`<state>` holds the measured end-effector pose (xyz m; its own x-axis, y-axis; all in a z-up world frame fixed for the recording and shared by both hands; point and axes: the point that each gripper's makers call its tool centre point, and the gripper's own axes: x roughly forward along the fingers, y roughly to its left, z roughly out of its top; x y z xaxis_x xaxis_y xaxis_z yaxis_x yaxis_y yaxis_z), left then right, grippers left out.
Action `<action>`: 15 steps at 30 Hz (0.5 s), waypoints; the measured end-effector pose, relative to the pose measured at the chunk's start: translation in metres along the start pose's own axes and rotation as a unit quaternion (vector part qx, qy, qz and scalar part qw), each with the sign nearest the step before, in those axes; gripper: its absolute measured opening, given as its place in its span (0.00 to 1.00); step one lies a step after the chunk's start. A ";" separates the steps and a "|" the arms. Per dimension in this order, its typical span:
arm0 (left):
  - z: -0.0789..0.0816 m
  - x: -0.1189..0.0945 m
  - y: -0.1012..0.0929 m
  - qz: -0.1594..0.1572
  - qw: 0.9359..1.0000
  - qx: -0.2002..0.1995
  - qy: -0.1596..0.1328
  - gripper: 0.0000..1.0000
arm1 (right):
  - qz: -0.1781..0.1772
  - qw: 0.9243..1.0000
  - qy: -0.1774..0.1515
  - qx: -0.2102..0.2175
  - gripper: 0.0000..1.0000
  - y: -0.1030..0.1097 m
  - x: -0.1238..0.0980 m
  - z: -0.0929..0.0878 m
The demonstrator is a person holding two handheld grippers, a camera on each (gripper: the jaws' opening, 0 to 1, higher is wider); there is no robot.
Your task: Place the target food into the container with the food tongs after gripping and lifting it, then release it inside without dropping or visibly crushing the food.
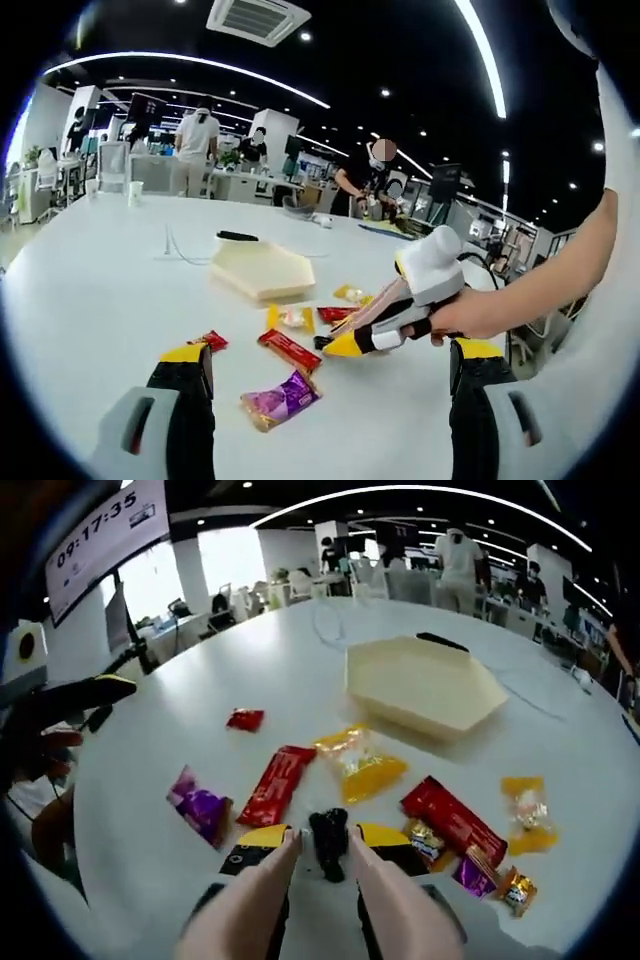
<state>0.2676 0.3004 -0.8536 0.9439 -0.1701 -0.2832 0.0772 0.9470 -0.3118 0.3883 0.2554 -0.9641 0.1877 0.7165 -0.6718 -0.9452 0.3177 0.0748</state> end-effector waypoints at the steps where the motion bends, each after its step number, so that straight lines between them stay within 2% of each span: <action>1: 0.000 0.000 0.000 0.001 1.000 -0.002 -0.002 0.99 | -0.001 1.000 0.003 -0.001 0.23 0.000 0.000 0.000; 7: -0.005 -0.005 -0.001 0.008 1.000 -0.007 -0.011 0.99 | -0.013 0.999 0.015 -0.034 0.19 0.001 0.000 0.000; 9: -0.007 -0.005 -0.003 0.007 1.000 -0.013 -0.020 0.99 | -0.014 0.999 0.016 -0.037 0.18 0.003 -0.001 0.001; 12: -0.011 -0.002 -0.009 0.006 1.000 -0.009 -0.018 0.99 | -0.006 1.000 0.016 -0.017 0.17 0.000 -0.002 0.000; 15: -0.008 -0.003 -0.016 0.003 1.000 -0.011 -0.023 0.99 | 0.000 1.000 0.021 -0.018 0.17 -0.001 -0.004 -0.002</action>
<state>0.2606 0.2840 -0.8547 0.9581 -0.1515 -0.2429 0.0649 0.9414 -0.3311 0.3883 0.2508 -0.9634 0.1771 0.6890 -0.7028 -0.9545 0.2945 0.0481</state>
